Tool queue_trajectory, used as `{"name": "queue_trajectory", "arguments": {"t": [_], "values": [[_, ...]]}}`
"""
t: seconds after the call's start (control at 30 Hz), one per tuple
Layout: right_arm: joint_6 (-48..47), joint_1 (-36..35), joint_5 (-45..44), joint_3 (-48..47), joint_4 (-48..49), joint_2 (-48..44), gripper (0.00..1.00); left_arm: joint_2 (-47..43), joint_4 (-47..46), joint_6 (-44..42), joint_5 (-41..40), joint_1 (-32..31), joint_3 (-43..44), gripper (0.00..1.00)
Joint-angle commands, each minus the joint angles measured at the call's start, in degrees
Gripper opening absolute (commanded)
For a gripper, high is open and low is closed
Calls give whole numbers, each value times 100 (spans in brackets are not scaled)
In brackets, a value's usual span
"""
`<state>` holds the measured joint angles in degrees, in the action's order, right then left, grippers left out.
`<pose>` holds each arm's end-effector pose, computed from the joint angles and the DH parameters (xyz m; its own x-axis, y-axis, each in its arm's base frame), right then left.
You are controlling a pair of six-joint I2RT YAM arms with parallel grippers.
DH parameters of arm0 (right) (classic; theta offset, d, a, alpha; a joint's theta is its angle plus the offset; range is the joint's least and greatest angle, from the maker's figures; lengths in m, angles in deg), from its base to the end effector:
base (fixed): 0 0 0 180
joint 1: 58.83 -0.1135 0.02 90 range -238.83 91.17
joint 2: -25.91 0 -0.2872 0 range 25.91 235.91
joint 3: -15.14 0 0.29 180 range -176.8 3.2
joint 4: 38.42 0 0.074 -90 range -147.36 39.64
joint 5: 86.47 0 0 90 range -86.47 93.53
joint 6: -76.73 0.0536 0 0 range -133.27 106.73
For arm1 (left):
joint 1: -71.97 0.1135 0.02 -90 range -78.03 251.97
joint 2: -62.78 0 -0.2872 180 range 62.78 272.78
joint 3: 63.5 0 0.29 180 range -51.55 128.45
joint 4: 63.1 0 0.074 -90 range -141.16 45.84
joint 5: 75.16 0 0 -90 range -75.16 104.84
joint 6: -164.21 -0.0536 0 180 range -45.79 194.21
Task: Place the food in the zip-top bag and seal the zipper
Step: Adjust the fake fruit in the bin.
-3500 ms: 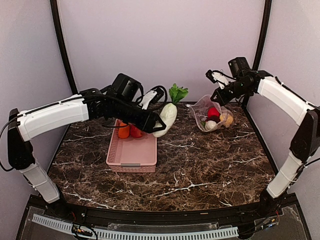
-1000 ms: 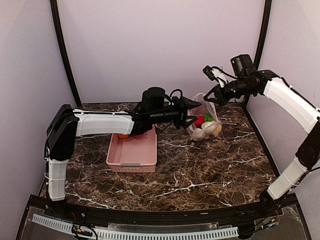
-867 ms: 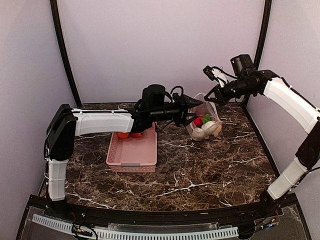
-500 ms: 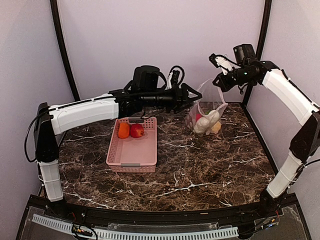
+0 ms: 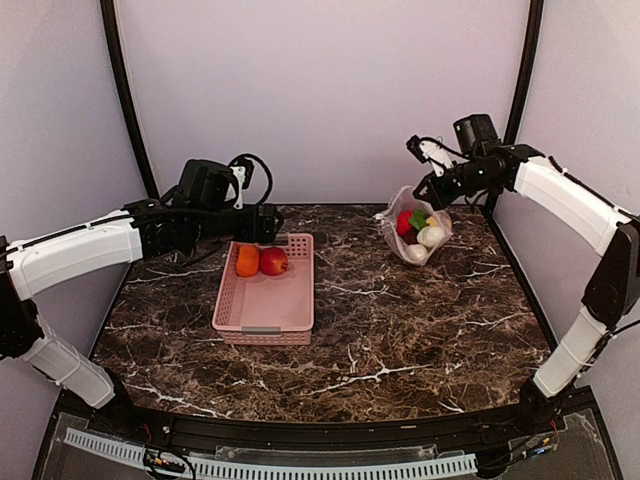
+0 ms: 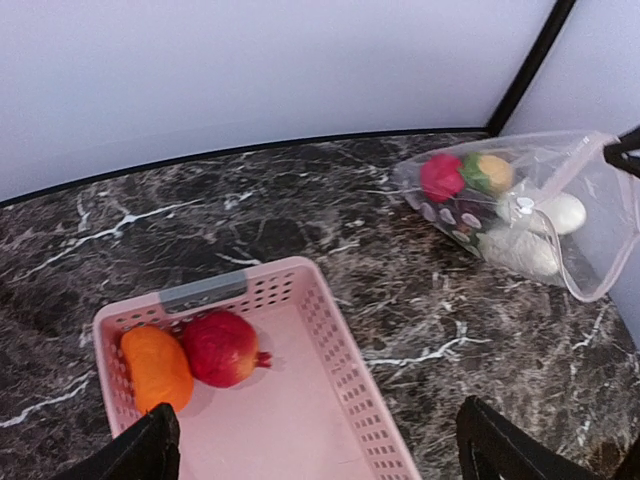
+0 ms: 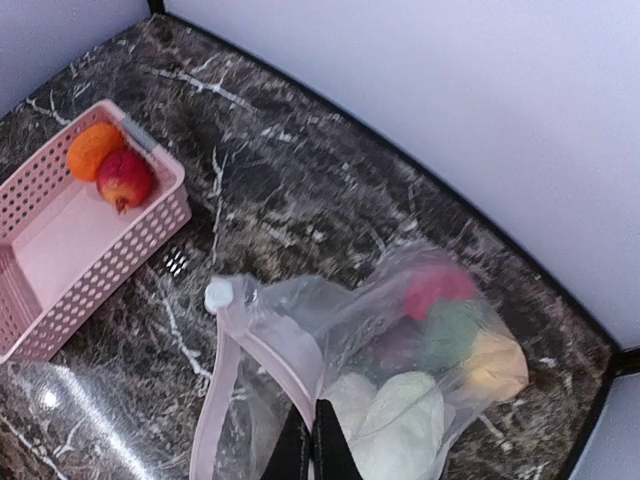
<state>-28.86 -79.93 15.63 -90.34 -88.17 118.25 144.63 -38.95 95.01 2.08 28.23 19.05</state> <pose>0.3837 0.1601 0.3910 -0.3991 -0.4357 -0.8068 -0.6398 0.7626 -0.0953 0.2864 -0.2577 0.3511 -0.4562 -0.0428 -0.8888 0.3914 0.8874 -0.2436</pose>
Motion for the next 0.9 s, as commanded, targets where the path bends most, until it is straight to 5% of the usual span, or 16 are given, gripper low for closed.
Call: {"name": "queue_trajectory", "arguments": {"t": [0.0, 0.2, 0.87], "values": [[252, 27, 733, 489, 29, -80, 0, -230, 345, -288, -360, 112, -231, 94], [245, 29, 946, 567, 91, -248, 0, 60, 1284, -250, -813, 209, -68, 87], [447, 591, 1661, 2060, 1273, -1213, 0, 1601, 2699, 107, -476, 692, 1298, 80]]}}
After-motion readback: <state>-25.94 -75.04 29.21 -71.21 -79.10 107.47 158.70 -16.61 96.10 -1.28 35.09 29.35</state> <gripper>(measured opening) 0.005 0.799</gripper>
